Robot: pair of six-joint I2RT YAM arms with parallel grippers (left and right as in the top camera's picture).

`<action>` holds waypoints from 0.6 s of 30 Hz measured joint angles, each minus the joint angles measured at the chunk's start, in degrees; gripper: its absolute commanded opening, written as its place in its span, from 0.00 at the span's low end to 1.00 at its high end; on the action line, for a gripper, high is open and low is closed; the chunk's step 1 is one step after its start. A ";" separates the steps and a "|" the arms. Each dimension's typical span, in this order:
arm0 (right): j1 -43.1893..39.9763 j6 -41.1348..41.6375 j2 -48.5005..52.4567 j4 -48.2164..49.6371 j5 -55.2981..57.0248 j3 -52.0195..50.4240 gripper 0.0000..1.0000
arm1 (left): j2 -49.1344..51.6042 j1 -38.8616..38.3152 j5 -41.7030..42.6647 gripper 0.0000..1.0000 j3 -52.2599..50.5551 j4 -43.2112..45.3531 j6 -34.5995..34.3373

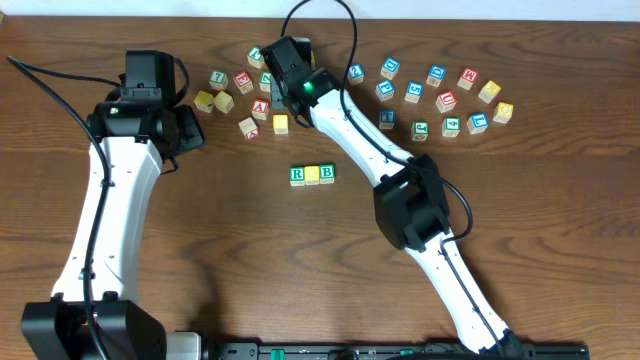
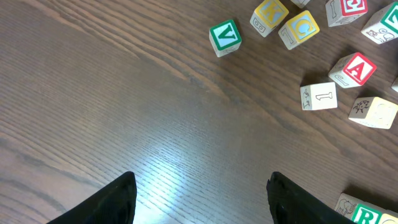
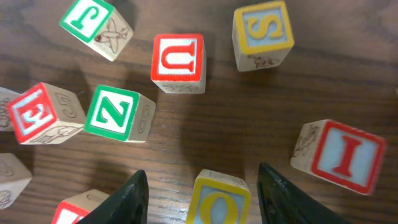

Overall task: Spell out ROBOT
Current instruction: 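Move right gripper up-left to the yellow O block, then grasp the second yellow O block with the right gripper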

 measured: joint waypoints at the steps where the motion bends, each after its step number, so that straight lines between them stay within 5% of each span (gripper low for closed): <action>1: 0.00 0.33 0.13 0.20 0.07 0.00 0.51 | 0.00 0.00 0.00 0.67 0.00 0.00 0.00; 18: 0.00 1.73 1.40 -1.16 0.63 -0.02 0.33 | 0.00 0.00 0.00 0.66 0.00 0.00 0.00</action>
